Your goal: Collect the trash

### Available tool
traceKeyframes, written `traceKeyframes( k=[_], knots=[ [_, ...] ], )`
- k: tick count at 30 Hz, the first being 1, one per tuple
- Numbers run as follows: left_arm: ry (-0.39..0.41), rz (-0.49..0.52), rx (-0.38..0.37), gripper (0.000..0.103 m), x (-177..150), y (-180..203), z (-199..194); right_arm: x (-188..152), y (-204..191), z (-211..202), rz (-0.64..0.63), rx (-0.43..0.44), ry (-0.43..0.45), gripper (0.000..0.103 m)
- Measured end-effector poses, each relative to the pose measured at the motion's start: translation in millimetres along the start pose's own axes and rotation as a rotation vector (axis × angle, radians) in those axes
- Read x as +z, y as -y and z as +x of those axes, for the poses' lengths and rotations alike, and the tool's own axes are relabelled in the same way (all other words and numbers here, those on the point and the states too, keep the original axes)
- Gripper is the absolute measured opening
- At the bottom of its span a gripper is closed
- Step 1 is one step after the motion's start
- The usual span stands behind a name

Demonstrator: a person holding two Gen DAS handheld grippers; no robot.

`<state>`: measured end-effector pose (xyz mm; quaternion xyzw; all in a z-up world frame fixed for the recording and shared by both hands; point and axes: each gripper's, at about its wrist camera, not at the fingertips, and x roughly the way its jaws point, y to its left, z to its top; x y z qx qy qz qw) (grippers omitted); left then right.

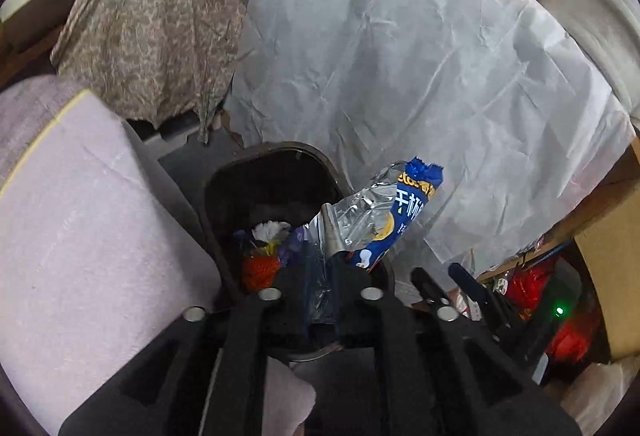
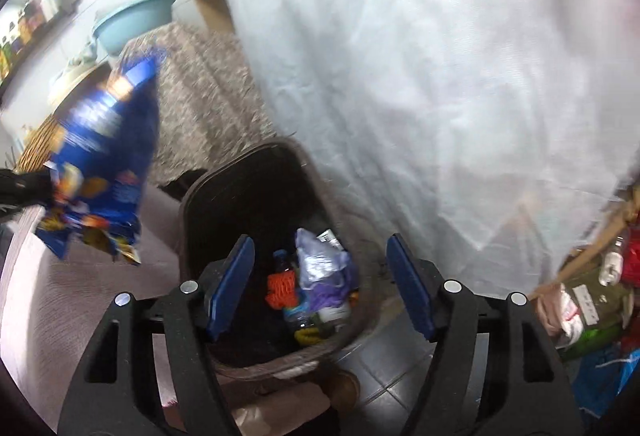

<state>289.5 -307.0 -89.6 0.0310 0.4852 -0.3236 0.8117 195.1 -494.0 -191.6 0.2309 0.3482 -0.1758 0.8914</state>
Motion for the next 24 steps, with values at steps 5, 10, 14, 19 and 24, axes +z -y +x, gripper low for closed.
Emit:
traceKeyframes(
  k=[5, 10, 14, 19, 24],
  knots=[
    [0.052, 0.037, 0.008, 0.057, -9.4, 6.3, -14.5, -0.4, 6.2, -21.9, 0.000, -0.044, 0.042, 0.070],
    [0.123, 0.053, -0.014, 0.065, -24.6, 7.5, -54.7, -6.7, -3.9, -53.4, -0.048, -0.078, 0.100, 0.071],
    [0.278, 0.104, 0.023, 0.088, -51.0, 8.6, -114.3, -11.3, -26.5, -100.1, -0.132, -0.095, 0.216, 0.083],
    [0.485, 0.140, 0.107, 0.098, -98.4, -1.1, -192.8, -24.3, -79.3, -166.5, -0.254, -0.028, 0.355, 0.096],
    [0.589, 0.126, 0.216, 0.098, -154.9, -26.5, -246.0, -53.5, -124.7, -213.4, -0.354, 0.068, 0.423, 0.097]
  ],
)
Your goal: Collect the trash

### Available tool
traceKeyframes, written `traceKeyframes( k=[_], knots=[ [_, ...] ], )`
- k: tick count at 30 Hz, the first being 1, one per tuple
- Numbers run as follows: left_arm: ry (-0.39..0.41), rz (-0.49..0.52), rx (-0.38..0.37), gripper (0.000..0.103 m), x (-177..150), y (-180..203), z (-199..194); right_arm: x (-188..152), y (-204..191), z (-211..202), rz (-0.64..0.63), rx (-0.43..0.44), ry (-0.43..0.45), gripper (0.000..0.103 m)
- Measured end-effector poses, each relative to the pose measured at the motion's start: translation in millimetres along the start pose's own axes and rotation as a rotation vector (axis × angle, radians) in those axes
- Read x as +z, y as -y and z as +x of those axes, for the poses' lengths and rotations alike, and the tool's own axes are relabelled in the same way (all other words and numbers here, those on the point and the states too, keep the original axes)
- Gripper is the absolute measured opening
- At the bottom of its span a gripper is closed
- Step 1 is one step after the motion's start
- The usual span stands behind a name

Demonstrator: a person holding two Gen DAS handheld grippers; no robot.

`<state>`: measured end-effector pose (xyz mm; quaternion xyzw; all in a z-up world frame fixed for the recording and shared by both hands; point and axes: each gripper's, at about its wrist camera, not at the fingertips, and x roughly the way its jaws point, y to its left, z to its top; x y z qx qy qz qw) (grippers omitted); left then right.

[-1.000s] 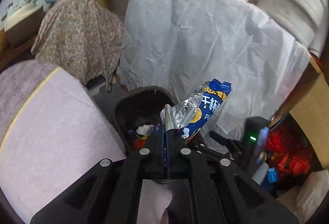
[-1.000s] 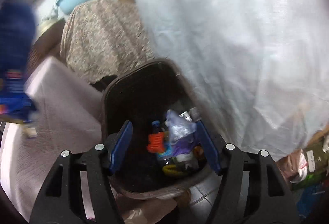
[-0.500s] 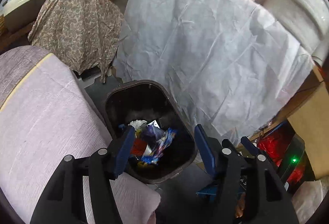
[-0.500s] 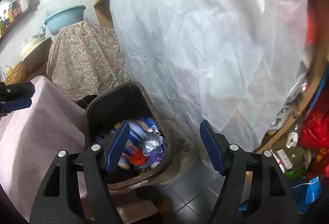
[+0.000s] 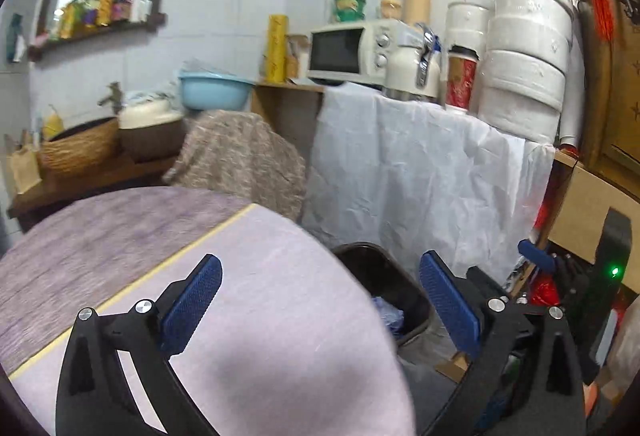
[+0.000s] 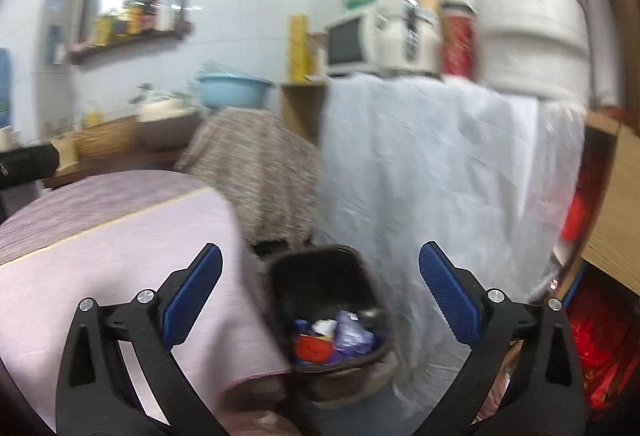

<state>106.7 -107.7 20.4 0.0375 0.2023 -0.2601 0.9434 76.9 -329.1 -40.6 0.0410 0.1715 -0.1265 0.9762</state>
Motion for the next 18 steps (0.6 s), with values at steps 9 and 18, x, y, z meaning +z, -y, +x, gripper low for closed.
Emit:
traceKeyframes(
  k=[9, 18],
  knots=[
    [0.116, -0.042, 0.387, 0.098, -54.6, -32.7, -84.4, -20.3, -65.4, -67.3, -0.025, 0.202, 0.047, 0.097],
    [0.149, -0.133, 0.453, 0.098, -81.9, -25.2, -132.8, -36.5, -103.9, -128.3, -0.081, 0.282, 0.107, 0.097]
  ],
)
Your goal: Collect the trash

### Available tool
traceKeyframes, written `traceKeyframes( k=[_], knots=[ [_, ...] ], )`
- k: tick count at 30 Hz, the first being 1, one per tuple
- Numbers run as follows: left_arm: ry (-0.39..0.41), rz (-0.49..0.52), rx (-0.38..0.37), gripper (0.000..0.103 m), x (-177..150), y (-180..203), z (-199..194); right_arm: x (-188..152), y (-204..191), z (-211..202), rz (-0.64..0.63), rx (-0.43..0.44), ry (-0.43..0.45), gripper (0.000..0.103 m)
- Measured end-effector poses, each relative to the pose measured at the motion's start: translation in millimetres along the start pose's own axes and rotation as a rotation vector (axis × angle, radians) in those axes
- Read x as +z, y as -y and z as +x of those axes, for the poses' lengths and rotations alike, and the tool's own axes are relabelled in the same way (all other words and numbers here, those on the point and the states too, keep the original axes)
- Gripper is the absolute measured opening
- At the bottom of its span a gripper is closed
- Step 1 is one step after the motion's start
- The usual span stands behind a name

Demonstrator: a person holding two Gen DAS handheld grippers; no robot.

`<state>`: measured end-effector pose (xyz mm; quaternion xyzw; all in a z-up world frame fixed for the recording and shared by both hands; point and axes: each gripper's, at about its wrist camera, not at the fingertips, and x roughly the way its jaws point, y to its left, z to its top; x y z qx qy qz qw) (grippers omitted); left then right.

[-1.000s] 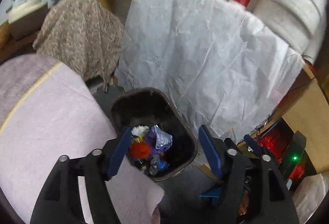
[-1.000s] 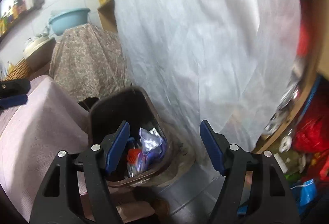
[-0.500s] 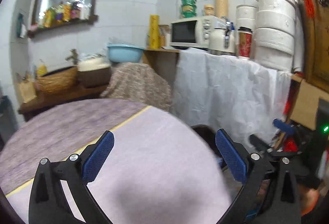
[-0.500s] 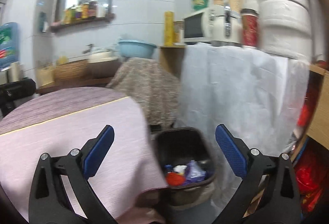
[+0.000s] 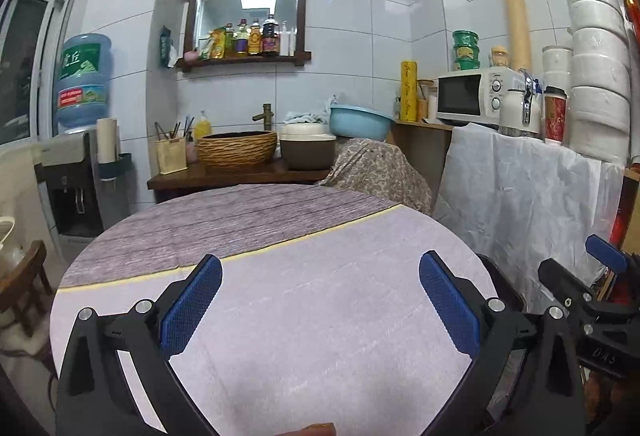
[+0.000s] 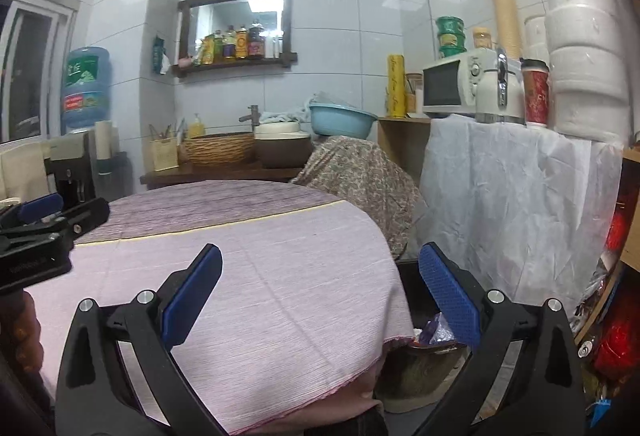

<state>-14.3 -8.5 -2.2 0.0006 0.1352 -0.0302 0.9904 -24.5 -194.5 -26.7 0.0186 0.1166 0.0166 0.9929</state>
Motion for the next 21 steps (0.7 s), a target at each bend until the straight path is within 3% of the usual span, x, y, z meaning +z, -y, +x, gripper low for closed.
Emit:
traceKeyframes(
  k=[5, 11, 21],
  knots=[
    [0.009, -0.044, 0.045, 0.098, -7.3, -13.2, -11.3, -0.6, -13.5, -11.4, 0.003, 0.060, -0.001, 0.097],
    [0.014, -0.054, 0.073, 0.098, -7.2, -19.3, -13.5, 3.0, -17.8, -20.9, -0.025, 0.042, 0.041, 0.097],
    [0.019, -0.063, 0.076, 0.098, -8.0, -25.3, -16.1, 3.6, -14.4, -19.2, 0.000, 0.059, 0.036, 0.097]
  ],
)
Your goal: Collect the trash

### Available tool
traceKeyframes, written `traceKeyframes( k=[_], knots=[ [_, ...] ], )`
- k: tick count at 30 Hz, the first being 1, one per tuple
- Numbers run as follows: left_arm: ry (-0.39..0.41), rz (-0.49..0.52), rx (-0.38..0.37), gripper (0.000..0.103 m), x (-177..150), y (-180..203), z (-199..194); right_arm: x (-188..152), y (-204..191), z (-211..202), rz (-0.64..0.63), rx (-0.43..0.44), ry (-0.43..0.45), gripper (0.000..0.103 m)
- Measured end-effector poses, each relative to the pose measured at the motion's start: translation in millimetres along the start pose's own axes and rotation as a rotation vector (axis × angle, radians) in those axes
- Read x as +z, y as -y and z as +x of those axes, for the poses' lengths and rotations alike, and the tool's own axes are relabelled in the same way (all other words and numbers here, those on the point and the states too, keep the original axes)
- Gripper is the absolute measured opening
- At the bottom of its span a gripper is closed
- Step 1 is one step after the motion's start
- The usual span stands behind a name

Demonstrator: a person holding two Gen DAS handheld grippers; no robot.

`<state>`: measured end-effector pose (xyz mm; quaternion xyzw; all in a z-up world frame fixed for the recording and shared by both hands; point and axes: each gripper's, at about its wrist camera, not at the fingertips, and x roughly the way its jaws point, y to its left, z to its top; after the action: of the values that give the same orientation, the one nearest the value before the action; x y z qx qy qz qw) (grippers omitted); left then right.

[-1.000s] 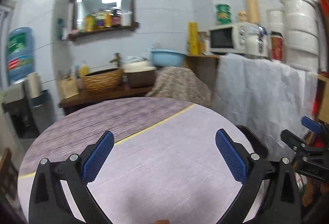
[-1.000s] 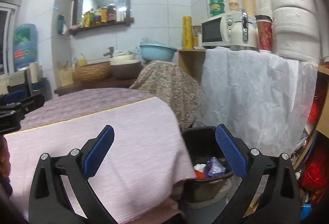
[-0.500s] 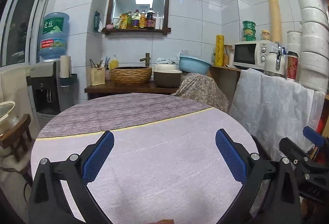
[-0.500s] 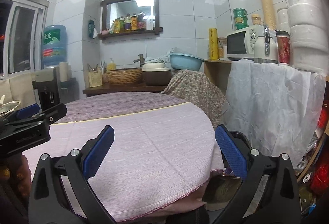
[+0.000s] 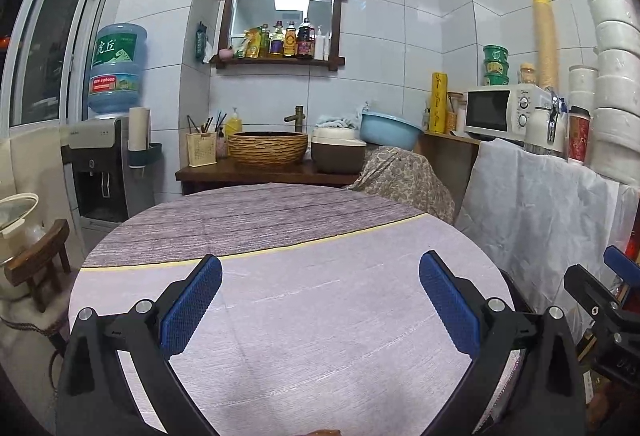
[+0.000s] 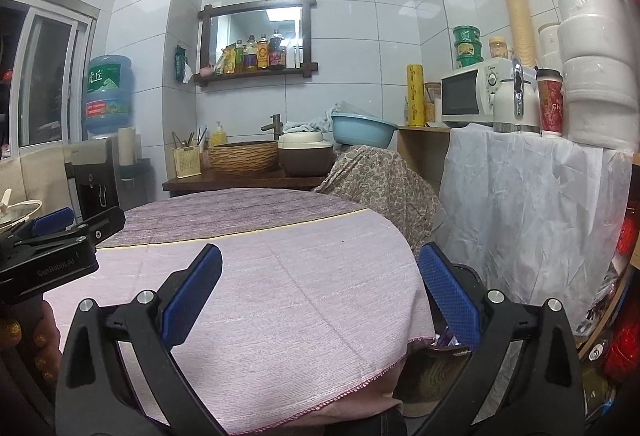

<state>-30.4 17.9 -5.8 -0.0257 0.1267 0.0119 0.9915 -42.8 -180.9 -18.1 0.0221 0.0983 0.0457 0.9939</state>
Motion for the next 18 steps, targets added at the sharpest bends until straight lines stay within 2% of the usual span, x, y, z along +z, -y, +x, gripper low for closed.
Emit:
traceKeyframes(
  k=[18],
  knots=[
    [-0.005, 0.002, 0.001, 0.098, -0.3, -1.7, -1.5, -1.1, 1.1, 1.8, 0.002, 0.003, -0.013, 0.097]
  ],
)
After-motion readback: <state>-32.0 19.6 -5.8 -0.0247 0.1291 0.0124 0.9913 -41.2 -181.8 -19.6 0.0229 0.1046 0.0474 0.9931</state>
